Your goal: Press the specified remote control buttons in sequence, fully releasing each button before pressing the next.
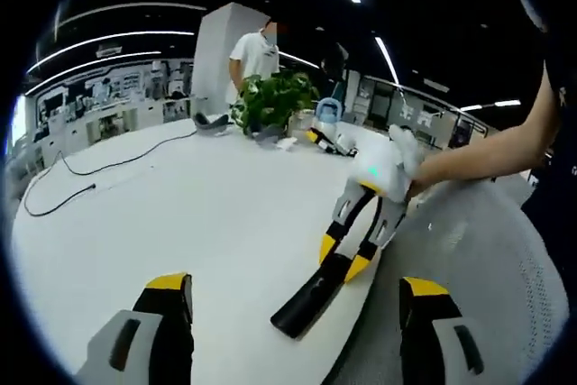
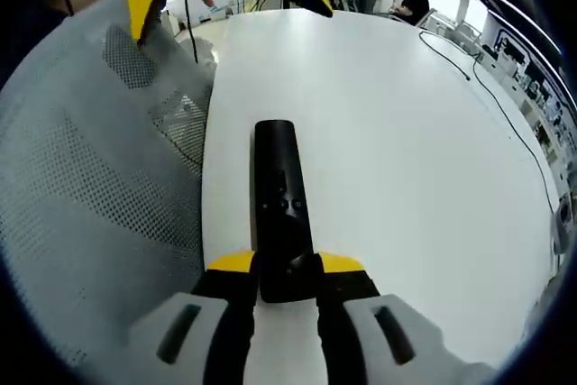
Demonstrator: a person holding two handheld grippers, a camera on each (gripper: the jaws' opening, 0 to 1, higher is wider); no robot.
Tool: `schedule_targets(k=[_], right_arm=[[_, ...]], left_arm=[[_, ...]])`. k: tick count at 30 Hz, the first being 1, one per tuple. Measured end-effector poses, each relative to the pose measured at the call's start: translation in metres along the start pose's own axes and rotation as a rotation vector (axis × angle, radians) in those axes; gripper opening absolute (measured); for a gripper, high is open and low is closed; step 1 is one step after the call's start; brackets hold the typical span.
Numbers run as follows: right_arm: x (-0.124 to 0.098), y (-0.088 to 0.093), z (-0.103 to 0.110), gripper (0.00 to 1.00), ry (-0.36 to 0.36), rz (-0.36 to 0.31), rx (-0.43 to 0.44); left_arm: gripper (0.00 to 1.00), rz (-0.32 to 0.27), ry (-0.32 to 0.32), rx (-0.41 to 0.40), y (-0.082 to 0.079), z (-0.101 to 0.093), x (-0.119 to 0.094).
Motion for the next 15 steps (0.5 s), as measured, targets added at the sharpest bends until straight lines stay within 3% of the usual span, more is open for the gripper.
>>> schedule_targets(k=[3, 7, 11, 12, 15], right_arm=[[0.000, 0.000, 0.000, 0.24, 0.000, -0.002, 0.002], [0.000, 0.000, 0.000, 0.24, 0.000, -0.003, 0.008], [0.000, 0.001, -0.001, 0.24, 0.000, -0.005, 0.016], [0.000, 0.001, -0.001, 0.24, 0.000, -0.006, 0.018], [0.000, 0.001, -0.001, 0.24, 0.000, -0.007, 0.019]], left_arm=[[1.00, -0.017, -0.034, 0.013, -0.004, -0.005, -0.009], [1.00, -0.088, -0.081, -0.014, -0.010, -0.019, -0.021], [1.00, -0.219, -0.130, -0.144, -0.019, -0.026, -0.035], [1.00, -0.272, -0.166, -0.164, -0.022, -0.026, -0.040], [1.00, -0.339, -0.246, -0.144, -0.023, -0.026, -0.051]])
Point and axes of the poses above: the point that each gripper's makers call its tool centre point, and the gripper's own axes: x roughly forward along the fingers, z roughly to its left, y roughly out of its underside, the point moved 9 cm from there along -x, roughly backward along the fingers, and after that the axes turned 8 degrees about -z, right-handed, at the moved point
